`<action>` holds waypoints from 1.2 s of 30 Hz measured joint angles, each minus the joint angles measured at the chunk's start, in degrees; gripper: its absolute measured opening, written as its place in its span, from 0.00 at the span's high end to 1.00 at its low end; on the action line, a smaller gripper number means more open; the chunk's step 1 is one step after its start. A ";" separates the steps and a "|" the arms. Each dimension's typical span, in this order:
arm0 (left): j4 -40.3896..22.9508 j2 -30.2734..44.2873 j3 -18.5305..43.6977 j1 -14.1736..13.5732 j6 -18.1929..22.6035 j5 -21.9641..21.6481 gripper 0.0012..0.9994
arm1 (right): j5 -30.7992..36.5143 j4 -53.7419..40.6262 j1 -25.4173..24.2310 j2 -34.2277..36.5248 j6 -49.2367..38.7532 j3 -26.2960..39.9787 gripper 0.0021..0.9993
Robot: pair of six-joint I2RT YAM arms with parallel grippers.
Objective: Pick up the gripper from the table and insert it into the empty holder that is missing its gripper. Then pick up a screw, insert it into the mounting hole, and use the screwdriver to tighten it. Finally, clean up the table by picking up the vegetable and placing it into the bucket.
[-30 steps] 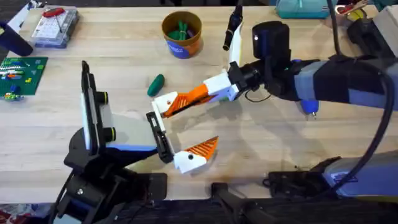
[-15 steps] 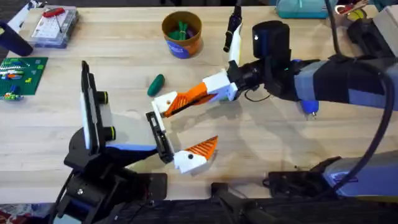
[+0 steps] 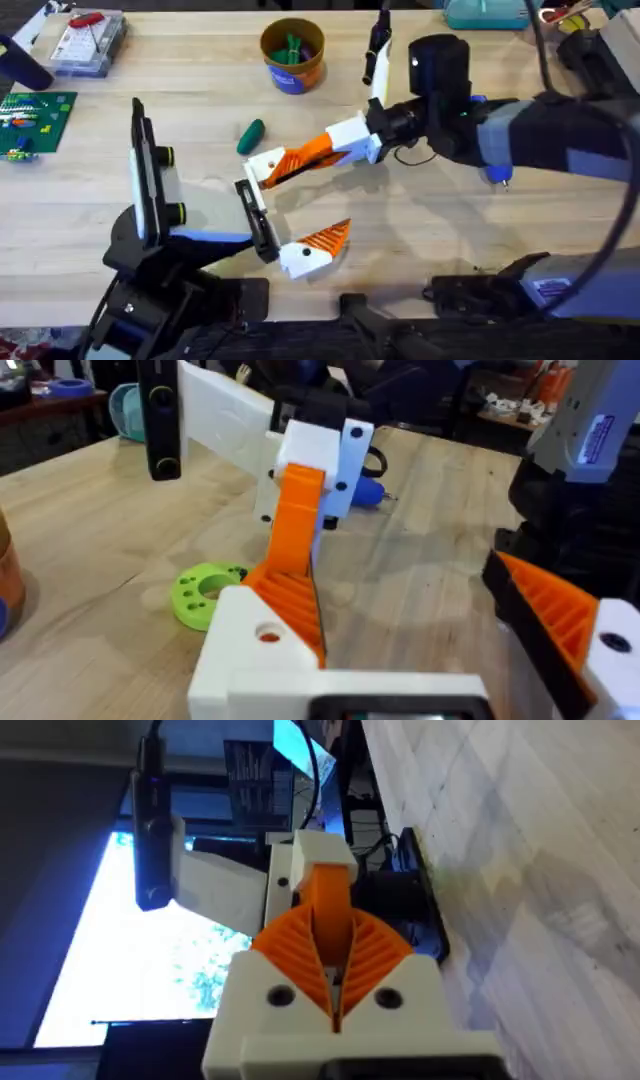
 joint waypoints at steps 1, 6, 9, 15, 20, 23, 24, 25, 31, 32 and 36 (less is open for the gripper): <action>-0.01 0.00 0.00 0.00 0.01 0.13 0.01 | 0.57 -0.01 0.05 -0.79 0.08 -0.54 0.99; 0.01 0.00 0.00 0.00 0.09 0.21 0.01 | 4.86 0.02 0.71 -4.85 0.14 -3.02 1.00; -0.02 0.00 0.00 0.00 -0.05 0.33 0.01 | 6.62 0.81 0.89 -6.32 0.35 -4.60 1.00; -0.01 0.00 0.00 0.02 -0.35 0.04 0.01 | 9.49 8.02 2.33 -6.66 2.49 -7.06 1.00; 0.01 0.00 0.00 0.13 -0.35 -0.47 0.01 | 11.54 11.73 3.23 -6.66 4.74 -7.89 1.00; 0.03 0.00 0.00 0.13 -0.20 -0.61 0.01 | 11.55 12.85 3.20 -6.66 5.96 -8.15 1.00; 0.03 0.00 0.00 0.13 -0.20 -0.61 0.01 | 11.55 12.88 3.20 -6.66 6.41 -8.18 1.00; 0.03 -0.02 0.00 0.13 -0.20 -0.61 0.01 | 11.55 12.92 3.20 -6.66 6.85 -8.18 1.00; 0.01 0.00 0.00 0.13 -0.30 -0.79 0.01 | 11.20 13.67 3.20 -5.90 8.83 -8.18 1.00; 0.01 0.00 0.00 0.13 -0.40 -0.81 0.01 | 10.91 13.86 3.20 -5.67 8.95 -8.16 1.00; -0.01 0.00 0.00 0.13 -0.75 -0.83 0.01 | 10.15 14.15 3.14 -5.02 9.14 -7.97 1.00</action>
